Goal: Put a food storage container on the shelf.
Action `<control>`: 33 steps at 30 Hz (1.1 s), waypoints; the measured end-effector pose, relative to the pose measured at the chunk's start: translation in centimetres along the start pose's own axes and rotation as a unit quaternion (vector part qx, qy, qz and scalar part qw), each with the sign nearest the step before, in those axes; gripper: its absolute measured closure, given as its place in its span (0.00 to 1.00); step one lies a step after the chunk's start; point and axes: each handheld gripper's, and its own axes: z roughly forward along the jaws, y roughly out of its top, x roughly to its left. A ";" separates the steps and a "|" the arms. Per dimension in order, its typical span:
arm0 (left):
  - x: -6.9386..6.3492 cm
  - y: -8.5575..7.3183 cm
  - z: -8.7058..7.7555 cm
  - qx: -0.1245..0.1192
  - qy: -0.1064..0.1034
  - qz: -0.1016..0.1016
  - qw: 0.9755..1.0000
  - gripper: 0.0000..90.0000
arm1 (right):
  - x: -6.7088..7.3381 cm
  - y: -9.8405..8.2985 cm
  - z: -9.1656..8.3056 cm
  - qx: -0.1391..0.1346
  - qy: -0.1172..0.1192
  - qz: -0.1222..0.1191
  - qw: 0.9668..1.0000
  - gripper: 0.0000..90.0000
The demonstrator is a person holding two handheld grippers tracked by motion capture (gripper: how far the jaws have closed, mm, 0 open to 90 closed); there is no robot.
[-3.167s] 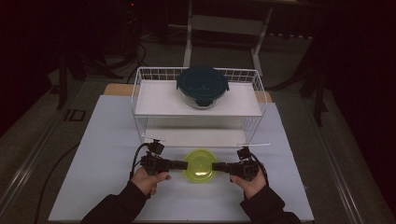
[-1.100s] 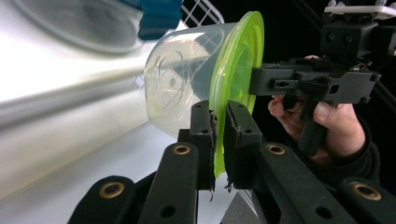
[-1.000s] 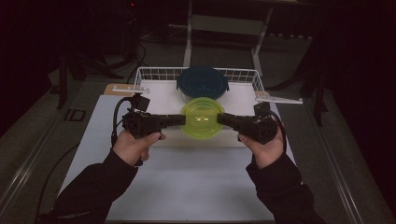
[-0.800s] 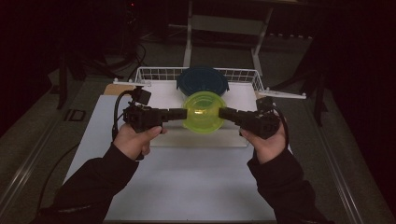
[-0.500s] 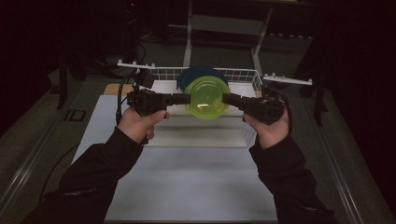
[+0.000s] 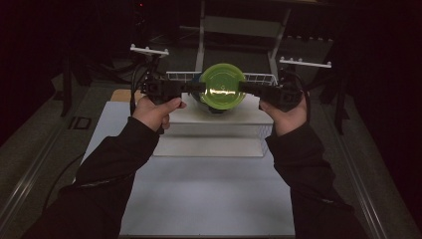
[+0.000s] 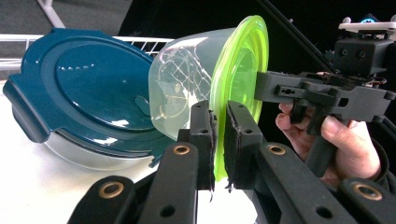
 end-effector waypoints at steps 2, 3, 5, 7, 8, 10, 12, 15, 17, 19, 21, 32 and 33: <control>0.5 0.1 0.2 -0.001 0.001 -0.009 1.000 0.91 | -0.4 0.2 0.5 0.006 -0.001 0.006 1.000 0.89; 0.8 0.2 0.4 -0.001 0.003 -0.013 1.000 0.90 | -0.4 0.2 0.6 0.007 -0.001 0.008 1.000 0.89; 1.3 0.3 0.6 -0.002 0.004 -0.020 1.000 0.90 | -0.6 0.4 1.0 0.010 -0.006 0.009 1.000 0.89; 1.7 0.6 0.8 0.000 0.008 -0.021 1.000 0.89 | -0.8 0.7 1.3 0.015 -0.006 0.013 1.000 0.89; 1.8 0.7 0.8 -0.001 0.008 -0.023 1.000 0.89 | -0.9 0.8 1.5 0.017 -0.006 0.013 1.000 0.89; 2.2 0.8 0.9 -0.002 0.010 -0.030 1.000 0.88 | -0.9 1.1 1.9 0.021 -0.006 0.015 1.000 0.89; 2.5 0.9 1.1 -0.001 0.009 -0.031 0.999 0.87 | -1.0 1.3 2.1 0.022 -0.008 0.013 1.000 0.89; 2.6 1.1 1.4 -0.002 0.006 -0.033 0.999 0.84 | -1.2 1.5 2.3 0.024 -0.005 0.023 0.999 0.88; 2.8 1.2 1.6 -0.007 0.006 -0.039 0.999 0.84 | -1.4 1.6 2.4 0.023 -0.005 0.027 0.999 0.88; 2.9 1.3 1.6 -0.012 0.009 -0.041 0.999 0.81 | -1.6 1.9 2.5 0.024 -0.012 0.036 0.999 0.87; 3.0 1.5 1.6 -0.019 0.015 -0.043 0.999 0.81 | -1.6 2.1 2.7 0.030 -0.017 0.037 0.999 0.83; 3.8 2.1 2.4 -0.024 0.025 -0.048 0.998 0.73 | -2.5 2.5 3.4 0.023 -0.033 0.047 0.998 0.68; 3.8 2.2 2.4 -0.024 0.029 -0.048 0.998 0.73 | -2.6 2.6 3.5 0.023 -0.034 0.049 0.998 0.67</control>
